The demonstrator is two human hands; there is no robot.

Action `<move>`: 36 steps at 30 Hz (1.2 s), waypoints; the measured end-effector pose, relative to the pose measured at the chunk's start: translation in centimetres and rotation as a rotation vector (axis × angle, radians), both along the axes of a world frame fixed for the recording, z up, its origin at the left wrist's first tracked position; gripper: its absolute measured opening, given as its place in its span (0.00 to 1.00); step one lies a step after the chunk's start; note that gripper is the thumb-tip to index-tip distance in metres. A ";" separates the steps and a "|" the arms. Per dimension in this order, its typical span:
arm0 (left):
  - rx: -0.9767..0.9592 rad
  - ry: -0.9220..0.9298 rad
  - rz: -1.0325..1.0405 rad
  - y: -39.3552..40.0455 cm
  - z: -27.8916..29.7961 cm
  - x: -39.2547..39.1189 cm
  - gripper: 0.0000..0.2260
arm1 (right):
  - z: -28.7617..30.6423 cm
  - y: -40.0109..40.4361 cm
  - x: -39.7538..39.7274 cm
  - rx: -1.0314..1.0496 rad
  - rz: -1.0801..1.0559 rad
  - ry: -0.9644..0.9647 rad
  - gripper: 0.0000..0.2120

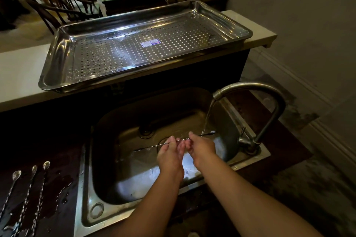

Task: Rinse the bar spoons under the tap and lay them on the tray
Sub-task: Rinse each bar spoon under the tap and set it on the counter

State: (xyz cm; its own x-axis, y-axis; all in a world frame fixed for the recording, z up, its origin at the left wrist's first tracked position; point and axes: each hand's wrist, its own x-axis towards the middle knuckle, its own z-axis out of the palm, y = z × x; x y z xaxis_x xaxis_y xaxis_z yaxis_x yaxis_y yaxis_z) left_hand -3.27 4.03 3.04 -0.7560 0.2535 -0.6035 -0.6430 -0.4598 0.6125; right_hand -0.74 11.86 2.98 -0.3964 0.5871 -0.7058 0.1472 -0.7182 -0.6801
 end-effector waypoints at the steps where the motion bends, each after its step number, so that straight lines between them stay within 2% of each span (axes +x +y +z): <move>1: 0.001 -0.013 -0.001 0.3 0.1 0.2 0.07 | 0.0 0.5 0.2 0.008 0.007 -0.019 0.15; 5: 0.006 -0.044 -0.012 1.9 0.5 0.7 0.06 | 0.6 2.4 1.1 0.035 -0.010 -0.067 0.14; 12: 0.009 -0.059 -0.114 5.3 1.1 2.0 0.08 | 1.0 5.3 2.9 0.050 -0.105 -0.001 0.17; 18: -0.015 -0.064 -0.224 8.1 1.6 3.6 0.06 | 1.6 6.6 4.5 0.109 -0.094 -0.027 0.11; 23: 0.054 -0.081 -0.324 10.2 2.0 4.6 0.08 | 2.4 7.7 5.5 0.216 -0.218 -0.075 0.10; 28: 0.067 -0.109 -0.476 11.4 2.1 5.6 0.04 | 3.2 7.9 5.8 0.267 -0.392 -0.037 0.11; 31: 0.056 -0.115 -0.547 11.6 2.1 5.7 0.08 | 3.4 8.0 5.9 0.300 -0.399 -0.070 0.13; 36: 0.039 -0.127 -0.602 11.5 2.0 5.2 0.08 | 3.0 7.8 5.6 0.347 -0.422 -0.114 0.15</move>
